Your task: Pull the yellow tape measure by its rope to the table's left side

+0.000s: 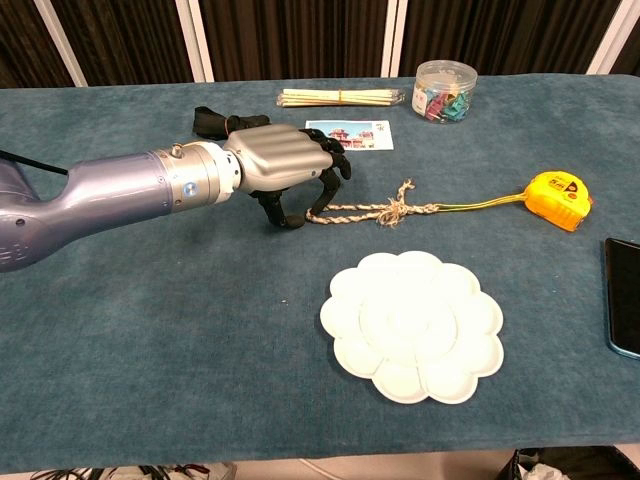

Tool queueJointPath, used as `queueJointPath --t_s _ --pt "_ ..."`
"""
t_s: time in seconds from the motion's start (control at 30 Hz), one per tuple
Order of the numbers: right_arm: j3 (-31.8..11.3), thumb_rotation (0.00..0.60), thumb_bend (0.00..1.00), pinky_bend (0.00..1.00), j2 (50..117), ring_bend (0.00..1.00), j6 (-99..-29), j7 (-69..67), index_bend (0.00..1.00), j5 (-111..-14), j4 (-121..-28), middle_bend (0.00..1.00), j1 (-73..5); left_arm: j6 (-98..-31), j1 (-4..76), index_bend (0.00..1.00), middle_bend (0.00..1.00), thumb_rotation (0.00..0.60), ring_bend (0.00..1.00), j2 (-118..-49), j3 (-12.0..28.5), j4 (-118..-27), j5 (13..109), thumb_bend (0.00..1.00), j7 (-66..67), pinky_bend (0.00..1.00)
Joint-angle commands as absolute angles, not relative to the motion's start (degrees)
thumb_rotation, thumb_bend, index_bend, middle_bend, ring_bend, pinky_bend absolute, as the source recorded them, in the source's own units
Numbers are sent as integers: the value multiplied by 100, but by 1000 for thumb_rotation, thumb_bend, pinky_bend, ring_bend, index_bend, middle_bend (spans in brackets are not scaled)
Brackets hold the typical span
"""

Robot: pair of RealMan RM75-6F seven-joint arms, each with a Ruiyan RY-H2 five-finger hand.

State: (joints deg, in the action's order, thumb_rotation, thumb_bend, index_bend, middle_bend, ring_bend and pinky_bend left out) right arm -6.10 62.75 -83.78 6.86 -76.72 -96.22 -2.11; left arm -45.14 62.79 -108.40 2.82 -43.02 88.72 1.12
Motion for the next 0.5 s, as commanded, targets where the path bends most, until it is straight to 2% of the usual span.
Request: queueJointPath --t_s 0.03,0.5 --pt "-608 600 41 175 6275 102 -8374 688 0 -7673 -9621 0 -212 -4507 6279 544 155 600 0 -10839 276 -4301 8873 355 113 71" --pt "-606 600 41 174 6280 102 -8389 703 0 -7682 -9625 0 -209 -4555 6271 544 155 600 0 -10789 313 -4363 8842 355 152 72"
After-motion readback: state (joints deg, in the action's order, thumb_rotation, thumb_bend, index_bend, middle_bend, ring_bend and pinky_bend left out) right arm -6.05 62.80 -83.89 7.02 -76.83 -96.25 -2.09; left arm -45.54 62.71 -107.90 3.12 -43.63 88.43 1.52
